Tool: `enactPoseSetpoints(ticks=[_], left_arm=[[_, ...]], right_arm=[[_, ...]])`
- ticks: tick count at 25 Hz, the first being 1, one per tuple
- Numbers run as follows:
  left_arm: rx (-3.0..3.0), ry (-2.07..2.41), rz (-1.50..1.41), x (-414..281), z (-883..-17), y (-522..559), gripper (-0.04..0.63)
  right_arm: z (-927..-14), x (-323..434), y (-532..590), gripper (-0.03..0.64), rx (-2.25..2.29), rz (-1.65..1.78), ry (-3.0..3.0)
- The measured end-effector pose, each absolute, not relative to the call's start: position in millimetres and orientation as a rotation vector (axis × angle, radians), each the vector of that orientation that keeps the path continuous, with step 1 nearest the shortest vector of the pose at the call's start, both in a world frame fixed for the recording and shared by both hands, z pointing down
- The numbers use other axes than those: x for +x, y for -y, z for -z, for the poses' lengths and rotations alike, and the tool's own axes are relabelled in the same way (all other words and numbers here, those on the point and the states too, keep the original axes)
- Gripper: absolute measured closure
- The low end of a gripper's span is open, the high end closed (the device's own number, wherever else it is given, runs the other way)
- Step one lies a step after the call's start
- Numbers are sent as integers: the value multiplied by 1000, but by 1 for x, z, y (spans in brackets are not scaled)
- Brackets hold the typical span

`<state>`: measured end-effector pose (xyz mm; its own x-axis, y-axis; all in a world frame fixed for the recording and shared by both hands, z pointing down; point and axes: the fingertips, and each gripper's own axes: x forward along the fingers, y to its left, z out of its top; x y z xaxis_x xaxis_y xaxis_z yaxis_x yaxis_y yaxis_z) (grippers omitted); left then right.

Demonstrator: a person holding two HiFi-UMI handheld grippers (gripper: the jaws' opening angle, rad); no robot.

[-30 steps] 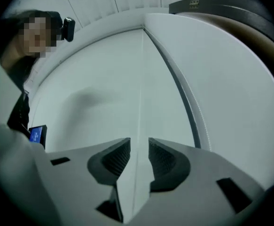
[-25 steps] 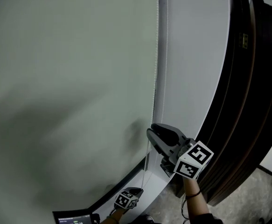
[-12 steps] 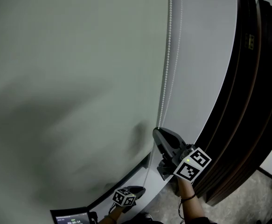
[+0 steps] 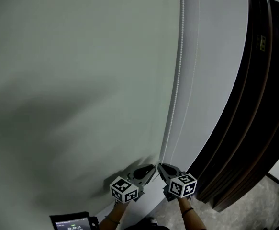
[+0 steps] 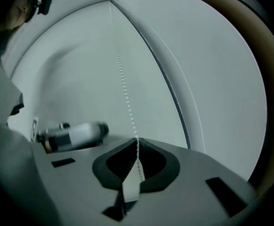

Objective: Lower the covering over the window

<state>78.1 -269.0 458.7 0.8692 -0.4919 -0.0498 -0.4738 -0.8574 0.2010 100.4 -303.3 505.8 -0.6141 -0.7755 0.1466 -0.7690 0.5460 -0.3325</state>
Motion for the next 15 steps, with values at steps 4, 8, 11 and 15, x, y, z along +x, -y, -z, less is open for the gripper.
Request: enactPoseSetpoints(ticks=[4, 8, 11, 15], left_arm=[[2954, 703, 247, 90, -395, 283, 541], [3027, 625, 329, 107, -344, 295, 491], [3080, 615, 364, 117, -313, 300, 491], [3089, 624, 401, 113, -302, 305, 581]], right_arm=[[-531, 99, 297, 598, -1370, 646, -2725], [-532, 85, 304, 598, -1353, 634, -2746], [-531, 80, 305, 598, -1342, 643, -2733], [-530, 73, 298, 598, -1323, 647, -2721]])
